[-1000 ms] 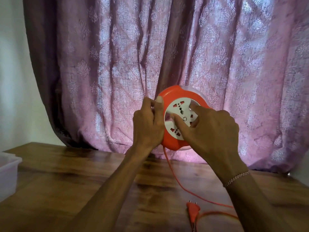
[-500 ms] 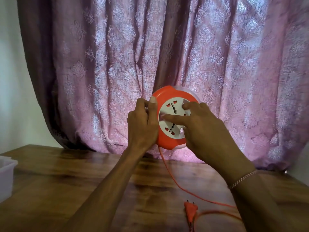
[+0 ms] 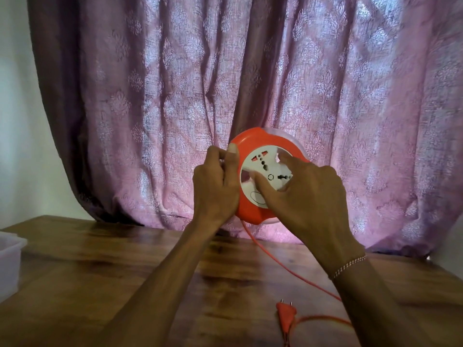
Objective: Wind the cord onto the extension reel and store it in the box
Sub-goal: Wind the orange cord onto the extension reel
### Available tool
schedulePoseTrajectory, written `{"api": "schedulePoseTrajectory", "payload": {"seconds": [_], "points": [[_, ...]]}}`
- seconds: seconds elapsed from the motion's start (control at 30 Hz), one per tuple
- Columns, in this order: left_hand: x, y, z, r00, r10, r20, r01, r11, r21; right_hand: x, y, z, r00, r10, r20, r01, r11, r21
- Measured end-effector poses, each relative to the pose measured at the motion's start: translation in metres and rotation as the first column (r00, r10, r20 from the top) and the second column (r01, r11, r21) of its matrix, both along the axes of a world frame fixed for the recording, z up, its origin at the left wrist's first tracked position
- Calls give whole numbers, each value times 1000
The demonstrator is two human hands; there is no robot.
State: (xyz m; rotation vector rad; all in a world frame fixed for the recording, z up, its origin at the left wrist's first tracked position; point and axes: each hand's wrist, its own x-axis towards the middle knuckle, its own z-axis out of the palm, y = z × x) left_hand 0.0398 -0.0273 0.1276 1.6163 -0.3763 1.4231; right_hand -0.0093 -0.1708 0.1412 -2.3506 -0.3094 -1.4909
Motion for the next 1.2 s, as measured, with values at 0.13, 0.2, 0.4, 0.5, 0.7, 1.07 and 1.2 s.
{"api": "schedulePoseTrajectory", "payload": {"seconds": [0.13,0.2,0.4,0.5,0.7,1.07,1.2], "points": [[1,1,-1,1000,11,-2,-11,1000,4,-1,1,-1,999,-51,-1,51,998,-43],[1,1,-1,1000,9,-4,-9,1000,3,-4,0,1,998,-51,41,53,997,-52],[-1,2,-1,1000,-5,-9,5,1000,0,-9,-13,8,991,112,-70,-126,956,-266],[-3,1,0,1000,-18,-8,18,1000,3,-13,-12,9,971,49,-232,-132,924,-358],[-2,1,0,1000,9,18,-9,1000,18,-10,-4,4,981,-42,-191,-46,898,-437],[-3,1,1,1000,13,10,-12,1000,-7,-1,5,-5,998,48,-48,-49,999,-5],[-5,3,2,1000,3,12,-2,1000,-9,-1,6,-6,997,-76,12,77,995,-69]]}}
